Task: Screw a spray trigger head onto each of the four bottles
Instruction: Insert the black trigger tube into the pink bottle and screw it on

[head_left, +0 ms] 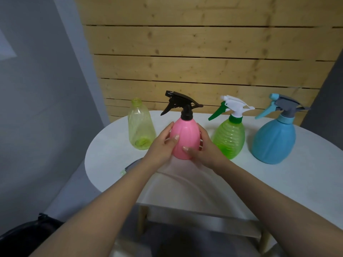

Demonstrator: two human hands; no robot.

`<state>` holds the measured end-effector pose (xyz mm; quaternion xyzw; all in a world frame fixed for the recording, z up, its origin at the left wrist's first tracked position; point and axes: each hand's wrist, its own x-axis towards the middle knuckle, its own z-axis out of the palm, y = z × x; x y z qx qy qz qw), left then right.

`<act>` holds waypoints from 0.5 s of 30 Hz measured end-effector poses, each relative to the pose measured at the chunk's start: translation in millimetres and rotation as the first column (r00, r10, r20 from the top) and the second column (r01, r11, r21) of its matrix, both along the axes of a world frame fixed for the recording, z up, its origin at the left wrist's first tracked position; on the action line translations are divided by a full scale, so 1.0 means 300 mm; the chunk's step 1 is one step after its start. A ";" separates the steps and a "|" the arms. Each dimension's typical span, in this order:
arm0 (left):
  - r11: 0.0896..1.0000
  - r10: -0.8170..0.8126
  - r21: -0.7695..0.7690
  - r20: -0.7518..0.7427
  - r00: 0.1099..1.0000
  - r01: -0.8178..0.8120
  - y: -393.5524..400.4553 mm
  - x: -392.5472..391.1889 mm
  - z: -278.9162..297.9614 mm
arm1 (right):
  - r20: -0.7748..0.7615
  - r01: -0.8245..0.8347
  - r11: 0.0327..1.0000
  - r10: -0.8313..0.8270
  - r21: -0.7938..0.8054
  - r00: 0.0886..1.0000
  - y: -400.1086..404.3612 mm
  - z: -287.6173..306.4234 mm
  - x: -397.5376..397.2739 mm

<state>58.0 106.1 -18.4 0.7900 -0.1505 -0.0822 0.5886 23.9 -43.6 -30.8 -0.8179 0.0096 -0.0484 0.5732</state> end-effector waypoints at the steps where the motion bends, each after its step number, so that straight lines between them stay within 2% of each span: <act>1: 1.000 0.011 0.006 0.001 1.000 -0.011 -0.001 0.006 -0.007 | -0.014 0.008 1.000 -0.008 -0.026 1.000 0.002 -0.001 0.004; 7: 0.979 0.202 0.047 -0.022 0.979 -0.200 -0.009 0.004 -0.027 | -0.117 0.158 0.979 -0.174 -0.133 0.978 0.028 -0.008 -0.015; 11: 0.928 0.367 -0.001 0.195 0.910 -0.374 0.027 -0.020 -0.007 | -0.162 0.321 0.947 -0.312 0.032 0.936 0.044 -0.007 -0.067; 15: 0.829 0.548 -0.067 0.297 0.782 -0.555 0.090 -0.016 0.009 | -0.174 0.333 0.930 -0.306 0.155 0.936 0.063 0.015 -0.089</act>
